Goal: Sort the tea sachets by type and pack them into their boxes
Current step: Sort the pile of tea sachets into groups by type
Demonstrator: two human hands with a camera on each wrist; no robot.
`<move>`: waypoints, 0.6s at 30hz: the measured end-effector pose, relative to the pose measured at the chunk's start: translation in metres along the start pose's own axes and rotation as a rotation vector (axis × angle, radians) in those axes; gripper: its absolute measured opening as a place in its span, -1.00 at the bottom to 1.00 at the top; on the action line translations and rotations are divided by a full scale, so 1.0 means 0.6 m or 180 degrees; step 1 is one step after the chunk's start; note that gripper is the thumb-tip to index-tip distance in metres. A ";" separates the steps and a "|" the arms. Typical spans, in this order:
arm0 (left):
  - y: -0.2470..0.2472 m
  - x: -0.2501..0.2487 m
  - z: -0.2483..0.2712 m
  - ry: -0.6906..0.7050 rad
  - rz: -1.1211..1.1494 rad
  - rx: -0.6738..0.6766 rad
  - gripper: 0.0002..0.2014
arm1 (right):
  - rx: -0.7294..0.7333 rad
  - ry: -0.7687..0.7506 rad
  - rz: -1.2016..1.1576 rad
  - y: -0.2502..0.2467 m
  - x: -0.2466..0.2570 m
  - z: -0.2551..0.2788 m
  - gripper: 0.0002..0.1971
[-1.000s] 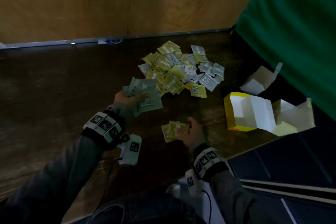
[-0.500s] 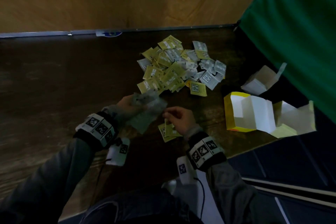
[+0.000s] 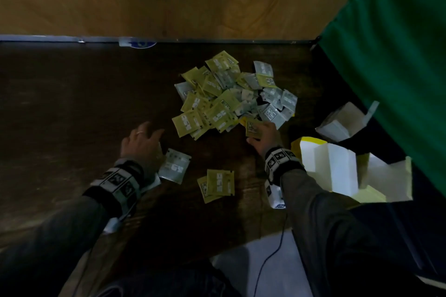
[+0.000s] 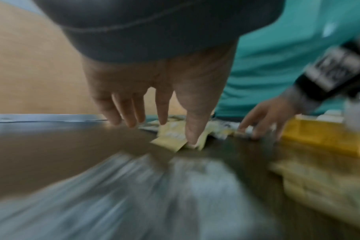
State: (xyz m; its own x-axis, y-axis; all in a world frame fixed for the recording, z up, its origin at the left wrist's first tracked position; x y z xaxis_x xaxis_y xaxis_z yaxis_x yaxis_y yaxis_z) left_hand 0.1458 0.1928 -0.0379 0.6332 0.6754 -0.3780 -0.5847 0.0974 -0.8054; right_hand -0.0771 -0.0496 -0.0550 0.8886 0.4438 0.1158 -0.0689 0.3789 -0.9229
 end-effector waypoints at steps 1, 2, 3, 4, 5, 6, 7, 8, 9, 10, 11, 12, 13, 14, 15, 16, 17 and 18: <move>-0.002 -0.027 -0.010 0.0158 0.0135 -0.0061 -0.29 | 0.0113 -0.0028 0.0124 0.006 0.001 -0.007 -0.40; -0.004 -0.055 -0.023 0.0288 0.0274 -0.0094 -0.33 | 0.0169 -0.0040 0.0222 0.012 0.002 -0.010 -0.41; -0.005 -0.079 -0.039 0.0352 0.0414 -0.0101 -0.34 | 0.0130 -0.0041 0.0272 0.014 0.003 -0.012 -0.45; -0.006 -0.098 -0.059 0.0322 0.0560 -0.0108 -0.32 | 0.0051 -0.0027 0.0309 0.013 0.004 -0.012 -0.51; -0.006 -0.113 -0.080 0.0215 0.0738 -0.0135 -0.28 | -0.0012 -0.0004 0.0362 0.012 0.003 -0.011 -0.57; -0.007 -0.122 -0.099 0.0037 0.0954 -0.0169 -0.21 | -0.0007 0.0033 0.0445 0.013 0.002 -0.008 -0.61; -0.006 -0.127 -0.116 -0.0181 0.1182 -0.0214 -0.13 | 0.0016 0.0048 0.0539 0.013 0.000 -0.005 -0.64; -0.004 -0.131 -0.130 -0.0417 0.1380 -0.0244 -0.03 | 0.0043 0.0044 0.0618 0.014 -0.003 -0.002 -0.66; -0.001 -0.132 -0.141 -0.0628 0.1514 -0.0264 0.06 | 0.0042 0.0017 0.0677 0.013 -0.004 0.002 -0.67; 0.002 -0.132 -0.149 -0.0792 0.1555 -0.0276 0.14 | 0.0009 -0.0028 0.0706 0.011 -0.004 0.007 -0.66; 0.006 -0.130 -0.156 -0.0916 0.1494 -0.0273 0.20 | -0.0058 -0.0082 0.0681 0.009 -0.002 0.011 -0.63; 0.010 -0.129 -0.159 -0.0993 0.1374 -0.0253 0.24 | -0.0147 -0.0124 0.0588 0.006 0.000 0.014 -0.59; 0.015 -0.128 -0.163 -0.1016 0.1259 -0.0236 0.24 | -0.0233 -0.0158 0.0439 0.002 0.003 0.012 -0.55; 0.018 -0.129 -0.166 -0.1008 0.1182 -0.0240 0.21 | -0.0278 -0.0189 0.0273 -0.001 0.007 0.007 -0.51; 0.022 -0.128 -0.167 -0.1006 0.1145 -0.0242 0.15 | -0.0256 -0.0215 0.0111 -0.001 0.012 0.000 -0.46; 0.025 -0.125 -0.167 -0.1012 0.1182 -0.0237 0.08 | -0.0190 -0.0241 -0.0022 -0.001 0.018 -0.008 -0.43; 0.028 -0.121 -0.167 -0.1015 0.1291 -0.0218 0.01 | -0.0115 -0.0229 -0.0078 0.000 0.023 -0.015 -0.40; 0.031 -0.117 -0.169 -0.1000 0.1438 -0.0187 -0.04 | -0.0032 -0.0164 -0.0046 0.002 0.024 -0.019 -0.40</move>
State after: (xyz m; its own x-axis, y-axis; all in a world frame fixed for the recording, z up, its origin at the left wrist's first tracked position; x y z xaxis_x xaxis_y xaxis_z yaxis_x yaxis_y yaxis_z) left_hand 0.1420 0.0730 -0.0731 0.1389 0.8271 -0.5446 -0.7282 -0.2874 -0.6222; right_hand -0.0592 -0.0519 -0.0585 0.8649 0.4797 0.1475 -0.0515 0.3773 -0.9247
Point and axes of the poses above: each hand's wrist, its own z-axis away from the middle knuckle, its own y-axis out of the palm, x = y × z, the point moved 8 cm from there along -z, towards the middle knuckle, and after that the axes turned 13 degrees about z, right-handed, at the moved point
